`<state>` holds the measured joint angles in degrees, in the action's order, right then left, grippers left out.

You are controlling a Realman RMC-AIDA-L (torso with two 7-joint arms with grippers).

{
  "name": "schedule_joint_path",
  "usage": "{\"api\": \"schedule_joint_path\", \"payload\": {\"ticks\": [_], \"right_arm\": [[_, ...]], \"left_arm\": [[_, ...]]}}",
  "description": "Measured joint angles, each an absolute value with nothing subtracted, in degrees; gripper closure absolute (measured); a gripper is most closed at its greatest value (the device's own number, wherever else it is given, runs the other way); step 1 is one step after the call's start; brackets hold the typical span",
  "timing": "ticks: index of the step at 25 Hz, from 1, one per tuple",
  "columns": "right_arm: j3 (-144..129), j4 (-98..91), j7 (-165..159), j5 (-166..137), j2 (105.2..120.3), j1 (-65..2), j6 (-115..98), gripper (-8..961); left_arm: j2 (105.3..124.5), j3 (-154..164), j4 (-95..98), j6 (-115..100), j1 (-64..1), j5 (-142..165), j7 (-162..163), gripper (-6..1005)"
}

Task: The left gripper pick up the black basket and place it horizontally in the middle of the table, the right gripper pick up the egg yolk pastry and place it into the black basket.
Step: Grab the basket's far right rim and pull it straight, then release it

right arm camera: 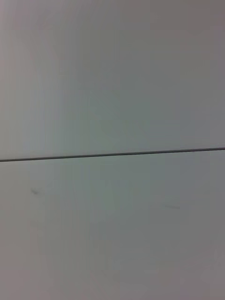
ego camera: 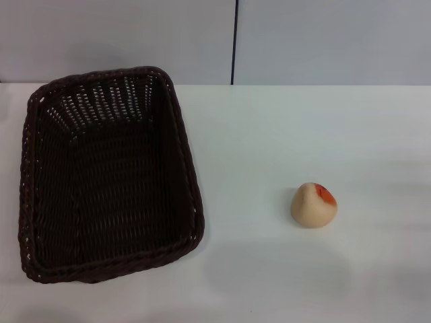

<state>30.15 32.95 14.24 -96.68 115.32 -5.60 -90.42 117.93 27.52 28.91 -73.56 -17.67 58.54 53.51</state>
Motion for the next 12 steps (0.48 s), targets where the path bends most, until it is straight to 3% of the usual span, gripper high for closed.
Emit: {"api": "schedule_joint_path", "payload": {"ticks": [12], "right_arm": [[30.15, 32.95, 14.24, -96.68, 115.31, -5.8, -90.02, 391]], "left_arm": [[117.95, 27.51, 28.92, -73.57, -17.85, 58.54, 53.54, 500]]}}
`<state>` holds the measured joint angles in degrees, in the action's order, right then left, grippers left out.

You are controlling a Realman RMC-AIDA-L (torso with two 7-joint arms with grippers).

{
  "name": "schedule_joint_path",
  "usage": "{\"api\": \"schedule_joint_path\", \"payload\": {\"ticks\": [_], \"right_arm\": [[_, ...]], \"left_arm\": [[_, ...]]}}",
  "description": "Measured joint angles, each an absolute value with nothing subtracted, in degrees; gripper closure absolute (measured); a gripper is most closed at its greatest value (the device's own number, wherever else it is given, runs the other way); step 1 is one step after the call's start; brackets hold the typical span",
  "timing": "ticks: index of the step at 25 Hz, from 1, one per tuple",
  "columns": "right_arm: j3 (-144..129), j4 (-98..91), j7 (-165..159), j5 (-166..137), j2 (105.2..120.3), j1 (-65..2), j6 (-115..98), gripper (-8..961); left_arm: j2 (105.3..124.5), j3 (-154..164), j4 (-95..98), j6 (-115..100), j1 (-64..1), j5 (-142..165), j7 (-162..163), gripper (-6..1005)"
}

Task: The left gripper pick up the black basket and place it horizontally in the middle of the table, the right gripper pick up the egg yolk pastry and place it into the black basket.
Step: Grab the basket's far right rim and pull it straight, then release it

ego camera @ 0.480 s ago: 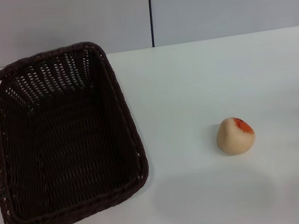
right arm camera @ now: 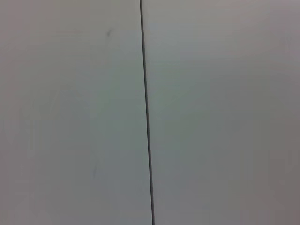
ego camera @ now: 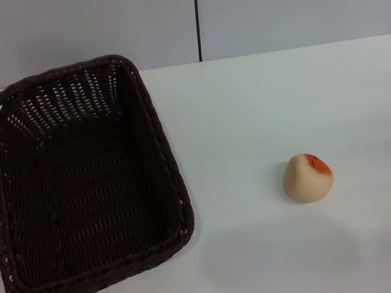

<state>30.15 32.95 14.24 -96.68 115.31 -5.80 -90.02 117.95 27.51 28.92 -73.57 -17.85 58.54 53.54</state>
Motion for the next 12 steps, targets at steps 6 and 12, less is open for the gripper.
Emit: {"api": "schedule_joint_path", "payload": {"ticks": [6, 12], "right_arm": [[30.18, 32.96, 14.24, -96.68, 115.31, -5.97, -89.99, 391], [30.24, 32.96, 14.24, -96.68, 115.22, -6.06, -89.99, 390]], "left_arm": [[117.95, 27.66, 30.06, -73.64, -17.66, 58.83, 57.39, 506], [117.78, 29.18, 33.95, -73.36, -16.57, 60.98, 65.71, 513]]}}
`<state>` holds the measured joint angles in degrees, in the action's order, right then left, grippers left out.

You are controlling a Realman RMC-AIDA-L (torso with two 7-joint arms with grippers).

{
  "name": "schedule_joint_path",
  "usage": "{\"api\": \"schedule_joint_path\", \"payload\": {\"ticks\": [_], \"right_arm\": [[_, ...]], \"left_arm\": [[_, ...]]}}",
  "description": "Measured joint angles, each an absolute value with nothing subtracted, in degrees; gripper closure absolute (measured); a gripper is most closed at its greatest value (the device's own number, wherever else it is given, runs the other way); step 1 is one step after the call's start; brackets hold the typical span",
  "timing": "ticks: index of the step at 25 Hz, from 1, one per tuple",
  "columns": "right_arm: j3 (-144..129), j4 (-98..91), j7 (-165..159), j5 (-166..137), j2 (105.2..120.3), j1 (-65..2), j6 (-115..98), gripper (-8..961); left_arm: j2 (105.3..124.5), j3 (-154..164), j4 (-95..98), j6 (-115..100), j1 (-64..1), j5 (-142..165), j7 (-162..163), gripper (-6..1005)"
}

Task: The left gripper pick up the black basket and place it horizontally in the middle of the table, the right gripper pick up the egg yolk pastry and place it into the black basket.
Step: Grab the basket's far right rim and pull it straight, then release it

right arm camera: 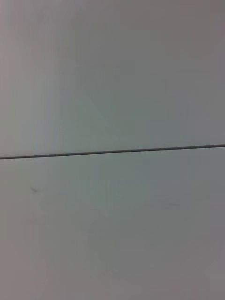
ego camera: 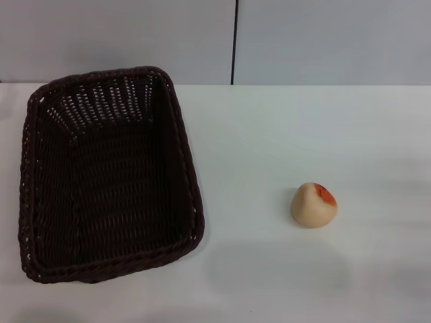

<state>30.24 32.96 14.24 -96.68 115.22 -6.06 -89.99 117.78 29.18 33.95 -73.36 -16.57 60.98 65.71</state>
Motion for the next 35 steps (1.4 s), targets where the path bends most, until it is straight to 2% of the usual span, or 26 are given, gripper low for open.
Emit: {"api": "schedule_joint_path", "payload": {"ticks": [3, 15, 21, 27, 35], "right_arm": [[30.23, 32.96, 14.24, -96.68, 115.23, -6.07, -89.99, 390], [30.33, 32.96, 14.24, -96.68, 115.31, -6.25, -90.04, 391], [30.32, 32.96, 14.24, -96.68, 115.16, -6.78, -89.99, 391], [30.32, 32.13, 14.24, -96.74, 115.1, -7.74, -89.93, 391], [30.32, 30.73, 14.07, -96.74, 115.33, -8.86, -88.92, 391]], "left_arm": [[117.71, 30.57, 44.2, -72.17, -14.75, 69.02, 84.94, 516], [117.16, 30.66, 66.36, -76.64, -14.5, 95.24, 119.41, 530], [117.13, 30.73, 74.43, -81.27, -14.72, 104.78, 129.35, 537], [117.06, 32.08, 82.89, -89.23, -17.54, 119.79, 140.24, 543], [117.94, 39.56, 87.78, -90.09, -19.04, 135.11, 146.04, 552]]}}
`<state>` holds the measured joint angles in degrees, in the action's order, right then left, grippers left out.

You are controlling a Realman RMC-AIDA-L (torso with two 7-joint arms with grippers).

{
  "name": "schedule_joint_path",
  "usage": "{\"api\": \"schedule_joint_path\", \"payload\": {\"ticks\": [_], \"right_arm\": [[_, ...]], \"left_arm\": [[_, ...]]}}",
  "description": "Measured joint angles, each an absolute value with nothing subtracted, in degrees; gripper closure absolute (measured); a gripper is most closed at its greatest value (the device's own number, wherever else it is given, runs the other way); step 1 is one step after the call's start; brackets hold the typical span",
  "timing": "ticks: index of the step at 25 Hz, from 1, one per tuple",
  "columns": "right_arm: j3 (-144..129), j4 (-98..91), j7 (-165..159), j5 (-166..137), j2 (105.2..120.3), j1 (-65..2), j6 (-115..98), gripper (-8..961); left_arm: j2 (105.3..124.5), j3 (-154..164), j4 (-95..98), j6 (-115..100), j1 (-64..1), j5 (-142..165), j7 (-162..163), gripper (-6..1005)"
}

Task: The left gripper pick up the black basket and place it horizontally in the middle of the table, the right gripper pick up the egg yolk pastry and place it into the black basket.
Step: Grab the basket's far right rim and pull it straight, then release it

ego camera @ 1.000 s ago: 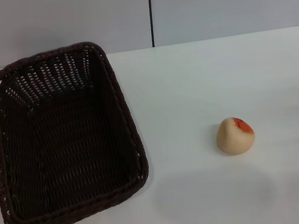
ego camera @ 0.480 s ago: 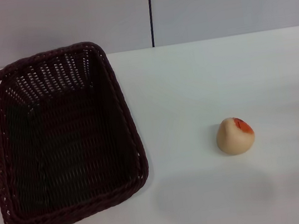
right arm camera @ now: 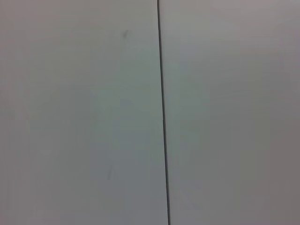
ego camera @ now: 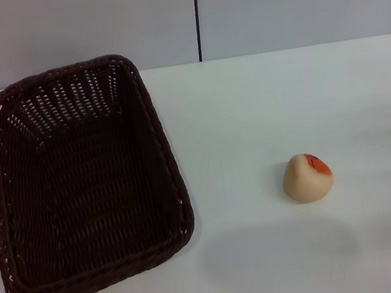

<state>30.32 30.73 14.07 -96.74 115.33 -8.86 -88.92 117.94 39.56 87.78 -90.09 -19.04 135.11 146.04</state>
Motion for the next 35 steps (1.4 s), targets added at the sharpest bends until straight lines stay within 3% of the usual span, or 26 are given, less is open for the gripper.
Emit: {"api": "schedule_joint_path", "payload": {"ticks": [35], "right_arm": [[32.1, 29.97, 13.64, -96.68, 115.31, -11.2, -86.01, 390]], "left_arm": [[118.1, 46.72, 77.81, -88.93, -21.53, 143.91, 147.85, 592]]}}
